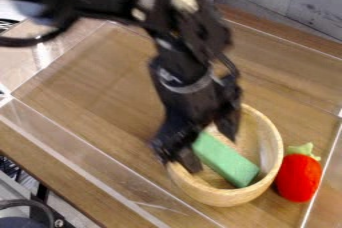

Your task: Remove the green stick from the brown bowl and put it on the table

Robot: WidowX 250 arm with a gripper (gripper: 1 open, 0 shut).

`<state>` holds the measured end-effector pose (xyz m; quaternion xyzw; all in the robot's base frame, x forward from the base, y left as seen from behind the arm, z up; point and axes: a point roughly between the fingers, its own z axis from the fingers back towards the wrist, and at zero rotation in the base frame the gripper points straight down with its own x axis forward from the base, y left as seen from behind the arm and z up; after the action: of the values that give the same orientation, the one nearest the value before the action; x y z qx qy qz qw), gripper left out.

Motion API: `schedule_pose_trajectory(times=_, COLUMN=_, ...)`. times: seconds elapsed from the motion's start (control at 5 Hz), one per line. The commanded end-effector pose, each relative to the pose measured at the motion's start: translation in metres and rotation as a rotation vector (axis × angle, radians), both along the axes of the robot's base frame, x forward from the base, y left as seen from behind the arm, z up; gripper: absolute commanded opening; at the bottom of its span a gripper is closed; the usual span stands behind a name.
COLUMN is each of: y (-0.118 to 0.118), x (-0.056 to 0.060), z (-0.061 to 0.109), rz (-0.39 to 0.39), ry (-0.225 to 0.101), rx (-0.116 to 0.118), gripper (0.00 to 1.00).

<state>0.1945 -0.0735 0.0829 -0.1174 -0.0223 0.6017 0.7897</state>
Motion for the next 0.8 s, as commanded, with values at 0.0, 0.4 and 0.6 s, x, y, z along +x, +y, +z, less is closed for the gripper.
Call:
schedule_pose_trajectory(times=0.0, y=-0.017, x=0.015, z=0.006, rz=0.005, ry=-0.035, rx=-0.020, gripper=1.00)
schedule_pose_trajectory(times=0.4, y=-0.018, x=0.025, z=-0.015, rz=-0.013, ry=-0.028, rx=-0.031, gripper=1.00)
schedule_pose_trajectory(times=0.6, y=-0.014, x=0.027, z=-0.018, rz=-0.054, ry=-0.024, rx=-0.037, gripper=1.00)
